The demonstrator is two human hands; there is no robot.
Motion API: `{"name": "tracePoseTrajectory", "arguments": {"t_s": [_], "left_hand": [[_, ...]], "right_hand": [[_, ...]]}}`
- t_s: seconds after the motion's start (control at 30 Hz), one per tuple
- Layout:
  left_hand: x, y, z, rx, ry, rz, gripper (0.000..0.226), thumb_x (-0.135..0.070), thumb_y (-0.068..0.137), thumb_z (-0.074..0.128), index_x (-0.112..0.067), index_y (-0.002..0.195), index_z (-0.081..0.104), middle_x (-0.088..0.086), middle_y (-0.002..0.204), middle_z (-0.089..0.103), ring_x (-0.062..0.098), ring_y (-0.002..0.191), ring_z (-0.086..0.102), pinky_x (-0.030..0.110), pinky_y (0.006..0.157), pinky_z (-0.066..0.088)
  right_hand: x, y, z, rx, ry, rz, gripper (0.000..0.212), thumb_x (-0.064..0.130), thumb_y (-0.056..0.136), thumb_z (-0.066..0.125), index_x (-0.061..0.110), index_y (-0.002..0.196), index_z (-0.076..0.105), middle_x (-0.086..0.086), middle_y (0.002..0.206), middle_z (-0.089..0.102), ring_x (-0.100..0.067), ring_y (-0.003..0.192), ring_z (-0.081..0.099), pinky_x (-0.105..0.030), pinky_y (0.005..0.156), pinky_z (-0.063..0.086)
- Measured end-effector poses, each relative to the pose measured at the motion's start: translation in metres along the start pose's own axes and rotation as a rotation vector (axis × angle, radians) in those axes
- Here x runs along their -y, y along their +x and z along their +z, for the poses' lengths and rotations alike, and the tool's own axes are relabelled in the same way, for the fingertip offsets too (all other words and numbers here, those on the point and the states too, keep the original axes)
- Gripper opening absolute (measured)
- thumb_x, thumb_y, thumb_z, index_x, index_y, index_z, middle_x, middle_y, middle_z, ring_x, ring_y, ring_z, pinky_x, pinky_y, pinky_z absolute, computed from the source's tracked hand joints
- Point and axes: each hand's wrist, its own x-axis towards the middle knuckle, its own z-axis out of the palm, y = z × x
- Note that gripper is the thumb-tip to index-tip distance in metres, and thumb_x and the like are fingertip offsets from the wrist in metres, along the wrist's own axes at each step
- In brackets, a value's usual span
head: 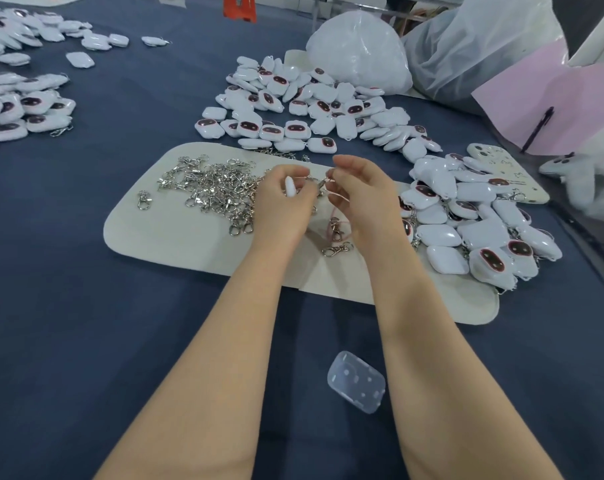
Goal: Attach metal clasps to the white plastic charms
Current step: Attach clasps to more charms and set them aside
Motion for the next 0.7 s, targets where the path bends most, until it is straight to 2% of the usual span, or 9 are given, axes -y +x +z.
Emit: {"name": "tracePoseTrajectory", "arguments": {"t_s": [0.07,0.13,0.23,0.33,0.43,0.5,0.6,0.63,0.7], "left_hand": [[0.000,-0.001,-0.001,0.007,0.039,0.046,0.014,-0.014,0.087,0.063,-0.024,0.098,0.063,-0.006,0.102,0.061,0.015,0.101,0.061,0.036,0.089,0.052],[0.001,-0.001,-0.002,-0.003,0.080,0.099,0.014,-0.016,0.088,0.064,-0.022,0.101,0.064,-0.007,0.104,0.061,0.014,0.106,0.059,0.024,0.088,0.050],[0.002,0.001,-0.002,-0.007,0.130,0.143,0.012,-0.016,0.088,0.063,-0.017,0.101,0.065,-0.005,0.097,0.063,0.008,0.092,0.060,0.006,0.069,0.043],[0.003,0.002,-0.002,-0.006,0.160,0.159,0.009,-0.018,0.089,0.063,-0.015,0.097,0.064,-0.008,0.083,0.062,-0.005,0.067,0.056,0.009,0.061,0.042],[0.005,0.004,-0.002,-0.007,0.164,0.156,0.006,-0.016,0.089,0.061,-0.015,0.095,0.063,-0.012,0.076,0.058,-0.013,0.055,0.052,0.009,0.057,0.042],[0.005,0.005,-0.002,-0.015,0.152,0.138,0.008,-0.014,0.089,0.061,-0.013,0.097,0.062,-0.009,0.078,0.059,-0.013,0.055,0.053,0.006,0.055,0.041],[0.004,0.004,-0.002,-0.042,0.168,0.107,0.008,-0.017,0.088,0.062,-0.015,0.096,0.062,-0.007,0.081,0.061,0.001,0.068,0.055,0.014,0.062,0.043],[0.003,0.005,-0.003,-0.052,0.176,0.097,0.003,-0.018,0.088,0.062,-0.018,0.091,0.061,-0.010,0.078,0.059,0.004,0.069,0.055,0.015,0.061,0.042],[0.001,0.005,-0.003,-0.063,0.189,0.089,0.013,-0.017,0.087,0.063,-0.023,0.077,0.058,-0.013,0.073,0.057,0.008,0.068,0.054,0.017,0.060,0.041]], "right_hand": [[0.001,0.000,-0.001,0.003,-0.061,-0.026,0.018,0.003,0.091,0.055,0.018,0.099,0.063,0.002,0.087,0.067,-0.007,0.073,0.060,-0.019,0.068,0.049],[0.000,-0.001,0.000,0.012,-0.121,-0.066,0.019,0.004,0.090,0.056,0.020,0.097,0.064,0.002,0.090,0.068,-0.005,0.076,0.061,-0.017,0.069,0.048],[0.000,-0.001,0.002,0.028,-0.217,-0.150,0.019,0.003,0.089,0.056,0.019,0.096,0.063,-0.003,0.094,0.069,-0.005,0.079,0.062,-0.017,0.072,0.047],[-0.001,-0.001,0.005,0.043,-0.306,-0.224,0.017,0.001,0.089,0.056,0.015,0.095,0.063,-0.003,0.089,0.067,-0.009,0.079,0.062,-0.020,0.074,0.050],[-0.003,-0.001,0.010,0.021,-0.459,-0.326,0.016,0.001,0.089,0.055,0.012,0.096,0.064,0.003,0.085,0.065,-0.010,0.082,0.062,-0.021,0.077,0.051],[-0.004,-0.003,0.013,0.015,-0.536,-0.387,0.016,0.002,0.089,0.054,0.010,0.097,0.066,0.003,0.087,0.065,-0.011,0.083,0.063,-0.020,0.078,0.050],[-0.006,-0.005,0.017,0.016,-0.591,-0.424,0.018,0.002,0.090,0.053,0.009,0.101,0.066,-0.001,0.092,0.068,-0.014,0.087,0.064,-0.022,0.081,0.049],[-0.006,-0.005,0.017,0.013,-0.588,-0.422,0.019,0.002,0.091,0.052,0.009,0.101,0.066,-0.001,0.093,0.069,-0.015,0.088,0.064,-0.023,0.082,0.049],[-0.005,-0.005,0.018,0.000,-0.548,-0.386,0.021,0.002,0.092,0.048,0.009,0.103,0.065,-0.003,0.096,0.070,-0.015,0.091,0.064,-0.025,0.084,0.050]]}}
